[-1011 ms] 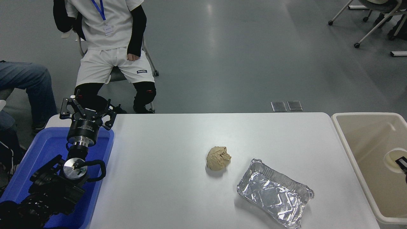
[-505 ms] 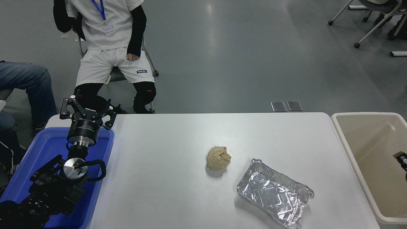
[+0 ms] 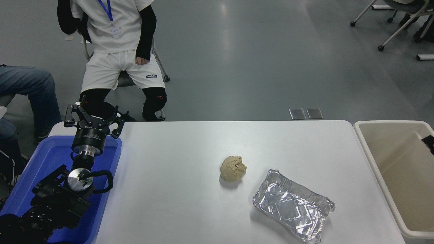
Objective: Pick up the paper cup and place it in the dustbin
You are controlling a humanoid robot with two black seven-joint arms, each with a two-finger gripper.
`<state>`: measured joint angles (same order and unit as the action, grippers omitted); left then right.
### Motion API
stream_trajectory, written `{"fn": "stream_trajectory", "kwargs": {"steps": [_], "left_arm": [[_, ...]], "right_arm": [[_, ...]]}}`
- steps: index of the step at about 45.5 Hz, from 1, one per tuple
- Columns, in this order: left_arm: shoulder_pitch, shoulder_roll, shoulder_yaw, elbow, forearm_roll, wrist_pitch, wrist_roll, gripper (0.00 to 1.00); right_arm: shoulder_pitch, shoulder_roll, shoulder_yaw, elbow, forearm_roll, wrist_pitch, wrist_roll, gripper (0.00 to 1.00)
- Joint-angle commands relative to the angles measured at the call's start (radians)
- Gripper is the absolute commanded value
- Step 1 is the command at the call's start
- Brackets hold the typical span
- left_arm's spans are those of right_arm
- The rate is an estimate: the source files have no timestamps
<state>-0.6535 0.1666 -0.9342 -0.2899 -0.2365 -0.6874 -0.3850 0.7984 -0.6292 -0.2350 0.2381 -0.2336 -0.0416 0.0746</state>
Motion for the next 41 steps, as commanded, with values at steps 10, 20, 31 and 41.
{"fn": "stream_trajectory", "kwargs": {"steps": [10,20,31,41], "left_arm": [[0.0,0.001,0.0,0.0,0.0,0.0,0.0,0.99],[0.0,0.001,0.0,0.0,0.002,0.0,0.0,0.99],[0.0,0.001,0.0,0.0,0.002,0.0,0.0,0.99],[0.0,0.001,0.0,0.0,0.002,0.0,0.0,0.99]], "right_arm": [[0.268,-0.221,-0.282,0.276,-0.078,0.003,0.001,1.0],[0.51,-0.23,-0.63,0.401,-0.072,0.003,0.001,1.0],[0.784,-0.196,-0.882,0.533,-0.064,0.005,-0.001,1.0],[0.91,-0.103,-0.975,0.587,-0.064,0.023,-0.001,1.0]]}}
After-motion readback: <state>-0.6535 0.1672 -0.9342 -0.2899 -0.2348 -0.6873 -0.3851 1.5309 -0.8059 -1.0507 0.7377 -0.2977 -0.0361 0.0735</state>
